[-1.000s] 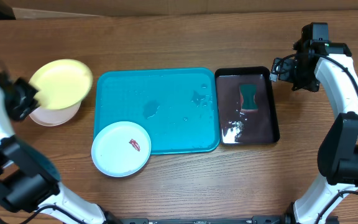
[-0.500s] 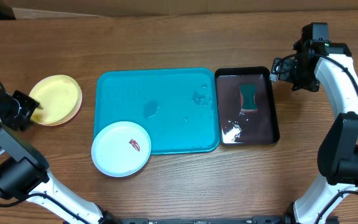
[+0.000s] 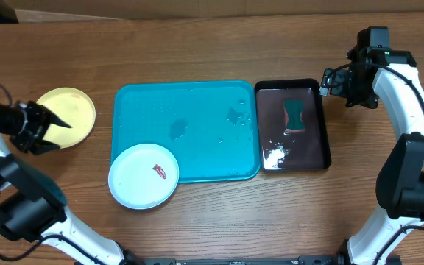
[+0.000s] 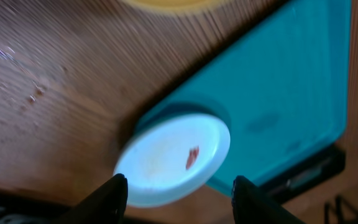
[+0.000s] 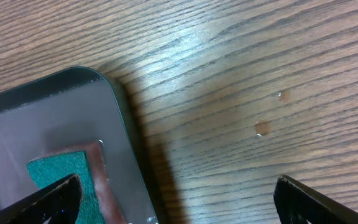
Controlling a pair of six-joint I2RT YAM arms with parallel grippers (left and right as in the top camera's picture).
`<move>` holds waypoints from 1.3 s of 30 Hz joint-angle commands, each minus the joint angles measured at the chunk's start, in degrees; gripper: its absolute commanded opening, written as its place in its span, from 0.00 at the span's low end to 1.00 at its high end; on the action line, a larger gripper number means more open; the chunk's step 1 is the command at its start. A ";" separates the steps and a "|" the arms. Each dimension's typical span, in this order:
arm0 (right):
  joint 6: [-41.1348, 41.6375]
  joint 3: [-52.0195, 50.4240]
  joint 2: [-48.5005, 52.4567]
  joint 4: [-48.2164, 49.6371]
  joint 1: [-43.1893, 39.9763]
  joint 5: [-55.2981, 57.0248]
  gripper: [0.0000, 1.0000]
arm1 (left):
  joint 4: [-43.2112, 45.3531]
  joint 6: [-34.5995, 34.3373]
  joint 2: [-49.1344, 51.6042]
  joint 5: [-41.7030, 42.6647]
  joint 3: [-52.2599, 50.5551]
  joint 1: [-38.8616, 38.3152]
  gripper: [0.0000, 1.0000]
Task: Clean dirty plates on tray and stack at the side
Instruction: 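Move the left gripper right to the sauced white plate's left rim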
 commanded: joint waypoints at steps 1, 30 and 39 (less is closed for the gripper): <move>0.20 0.70 -0.46 0.31 0.04 0.13 1.00 | -3.21 8.66 -5.62 1.03 -2.23 -6.01 0.55; 0.20 0.70 -0.46 0.31 0.04 0.13 1.00 | 21.09 -13.18 -28.26 -24.28 -49.16 -18.25 0.53; 0.20 0.70 -0.46 0.31 0.04 0.13 1.00 | 28.20 -13.18 -28.24 -22.62 -55.80 -16.61 0.27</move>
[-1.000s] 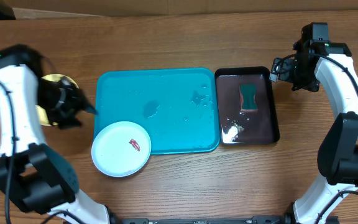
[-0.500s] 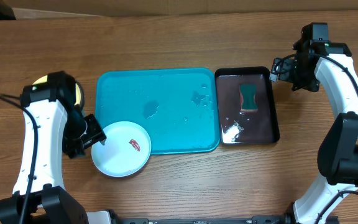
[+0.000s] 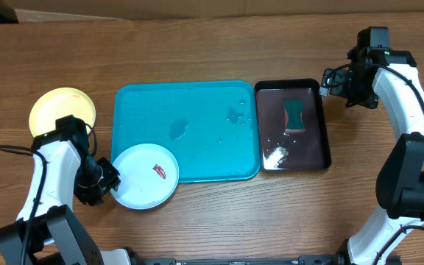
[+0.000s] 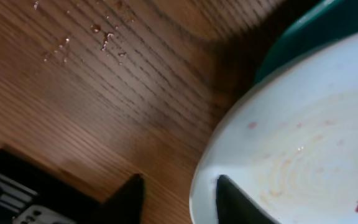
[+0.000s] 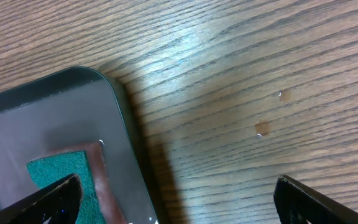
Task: Clean dirty plates on tray and stack at the side
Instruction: 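Move the left gripper right to the sauced white plate's left rim, then grip the white plate's rim and drag it onto the teal tray center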
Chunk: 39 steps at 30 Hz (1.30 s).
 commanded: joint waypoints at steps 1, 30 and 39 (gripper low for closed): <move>0.20 0.70 -0.46 0.28 0.04 0.13 1.00 | 1.44 -0.61 -0.79 1.22 -1.99 0.26 0.21; 0.20 0.70 -0.46 0.28 0.04 0.13 1.00 | 17.75 9.97 -0.76 33.70 -3.45 -4.72 0.04; 0.20 0.70 -0.46 0.28 0.04 0.13 1.00 | 33.77 -4.33 -0.63 19.56 -3.45 -21.22 0.04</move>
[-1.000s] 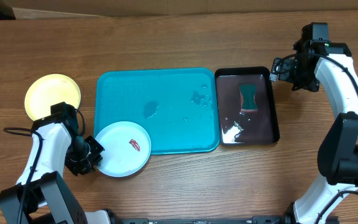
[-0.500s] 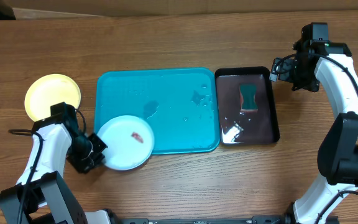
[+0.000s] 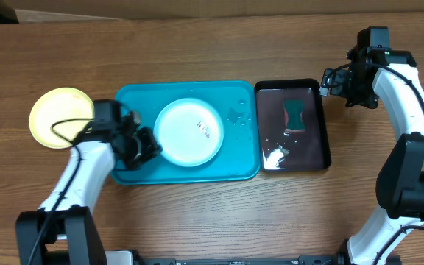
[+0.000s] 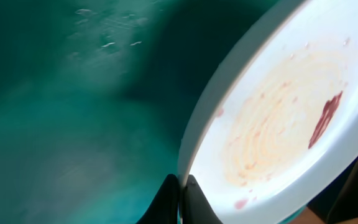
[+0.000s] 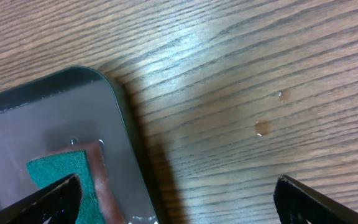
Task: Clean dirty plates on tray and stack at the side
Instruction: 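Grip the white plate's rim and drag it onto the teal tray center, then move the right gripper down to the green sponge in the black tray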
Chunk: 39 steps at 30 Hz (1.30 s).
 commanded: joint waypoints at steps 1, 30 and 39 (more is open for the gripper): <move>0.22 0.70 -0.46 0.31 0.04 0.13 1.00 | 4.13 -9.14 -0.48 -8.44 0.44 -7.32 0.04; 0.22 0.70 -0.46 0.31 0.04 0.13 1.00 | 11.19 -13.84 6.75 -17.35 0.46 -16.11 0.27; 0.22 0.70 -0.46 0.31 0.04 0.13 1.00 | 11.28 -13.40 6.75 -17.33 0.46 -16.11 0.34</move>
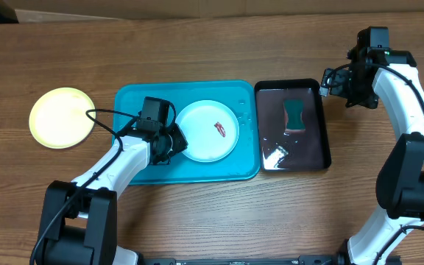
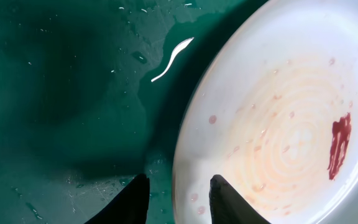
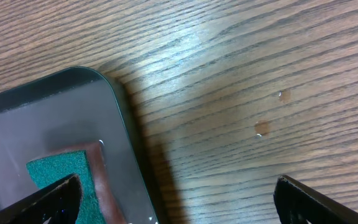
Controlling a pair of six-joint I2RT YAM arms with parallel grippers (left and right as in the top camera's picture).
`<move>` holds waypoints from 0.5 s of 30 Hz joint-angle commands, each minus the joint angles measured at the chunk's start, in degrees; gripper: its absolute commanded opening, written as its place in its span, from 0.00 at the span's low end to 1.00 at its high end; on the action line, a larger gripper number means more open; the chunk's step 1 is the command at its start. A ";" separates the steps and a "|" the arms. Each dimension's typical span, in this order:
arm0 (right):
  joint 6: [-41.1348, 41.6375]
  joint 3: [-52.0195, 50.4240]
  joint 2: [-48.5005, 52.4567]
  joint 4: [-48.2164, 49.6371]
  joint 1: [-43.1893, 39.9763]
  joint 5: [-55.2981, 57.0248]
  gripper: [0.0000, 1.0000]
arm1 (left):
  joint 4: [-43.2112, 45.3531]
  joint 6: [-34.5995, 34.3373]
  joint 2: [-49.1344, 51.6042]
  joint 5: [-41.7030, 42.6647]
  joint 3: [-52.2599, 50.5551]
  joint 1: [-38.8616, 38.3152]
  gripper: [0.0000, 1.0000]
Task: Clean dirty plates on tray and stack at the side
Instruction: 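Move the right gripper down to the green sponge in the black tray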
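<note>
A white plate (image 1: 207,140) with a red smear lies flat in the teal tray (image 1: 146,103), right of its middle. My left gripper (image 1: 174,142) is at the plate's left rim. In the left wrist view it (image 2: 179,199) is open, with one finger over the wet tray (image 2: 61,93) and the other over the plate (image 2: 278,124). The red smear (image 2: 339,143) and faint orange rings mark the plate. A yellow plate (image 1: 59,118) sits on the table at the far left. My right gripper (image 1: 335,81) hangs wide open beside the black tray.
A black tray (image 1: 324,125) holding water and a green sponge (image 1: 294,114) stands right of the teal tray. The right wrist view shows its corner (image 3: 110,124), the sponge (image 3: 61,171) and bare wooden table with water drops.
My left gripper was shut on the white plate's rim; now it is open with its fingers astride that rim. The plate lies a little further right in the tray. The right arm is unchanged.
My left gripper was open at the far left by the yellow plate, while the white plate overhung the tray's front-left corner. Then the gripper was at that plate's left rim. Then it was shut on the rim with the plate mid-tray, and now it is open.
</note>
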 commanded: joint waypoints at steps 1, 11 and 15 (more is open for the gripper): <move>0.28 0.70 -0.46 0.46 0.04 -0.17 1.00 | 0.15 1.64 0.26 -0.74 0.46 -0.31 0.31; -3.32 2.05 -0.59 -3.45 0.04 -23.41 0.91 | 0.63 1.60 1.38 -0.94 0.44 -0.33 0.21; -3.43 7.13 -1.42 -10.23 0.70 -27.41 0.66 | 0.68 1.57 1.57 -0.92 0.44 -0.33 0.21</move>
